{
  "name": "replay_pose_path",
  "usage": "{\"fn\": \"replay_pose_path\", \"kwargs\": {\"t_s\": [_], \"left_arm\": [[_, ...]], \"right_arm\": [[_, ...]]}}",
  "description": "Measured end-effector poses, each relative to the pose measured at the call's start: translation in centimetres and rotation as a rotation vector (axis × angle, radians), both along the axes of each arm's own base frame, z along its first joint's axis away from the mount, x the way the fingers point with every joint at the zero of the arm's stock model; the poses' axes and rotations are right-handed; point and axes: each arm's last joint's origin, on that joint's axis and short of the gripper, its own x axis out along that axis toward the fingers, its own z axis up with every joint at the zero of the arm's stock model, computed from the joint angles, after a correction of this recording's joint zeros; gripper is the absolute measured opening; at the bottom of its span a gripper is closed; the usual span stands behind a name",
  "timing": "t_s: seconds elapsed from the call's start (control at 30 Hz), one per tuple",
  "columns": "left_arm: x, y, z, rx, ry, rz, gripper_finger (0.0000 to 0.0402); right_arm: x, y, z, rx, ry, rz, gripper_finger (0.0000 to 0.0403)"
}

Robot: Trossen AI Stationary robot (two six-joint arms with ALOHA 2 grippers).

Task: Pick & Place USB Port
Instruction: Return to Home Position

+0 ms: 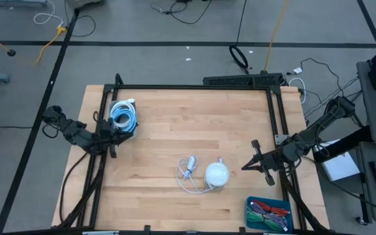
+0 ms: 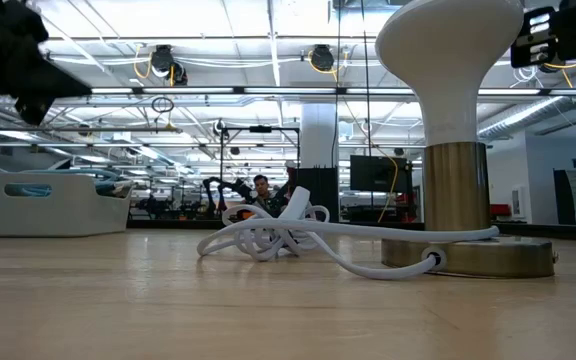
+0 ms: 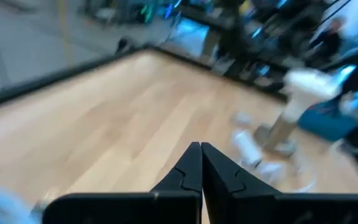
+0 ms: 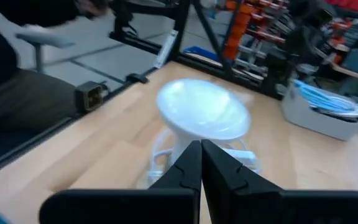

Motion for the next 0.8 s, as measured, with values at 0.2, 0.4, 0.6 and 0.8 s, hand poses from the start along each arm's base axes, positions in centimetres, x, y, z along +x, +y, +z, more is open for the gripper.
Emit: {"fn": "replay_pose_path", "kwargs": {"t_s": [0.2,0.4,0.6,0.8], "left_arm": [[0.1,-0.1,-1.9,-0.069,0.07,0.039,0.0],[0.6,-0.2,-2.8,-0.097,0.019,0.152,0.0],[0.6,-0.1,-2.9,-0.096,0.017,0.178,0.0],[0.6,-0.2,-3.0,-0.107,0.032,0.134,0.0008]], "right_arm": [[-0.3,-0.2,-2.1,0.0,0.038,0.021,0.0],[-0.5,-0.3,-3.8,-0.027,0.077,0.019,0.0],[-0.7,-0.5,-4.7,-0.044,0.096,0.013,0.0],[-0.9,-0.9,-5.9,-0.085,0.113,-0.067,0.0]]}}
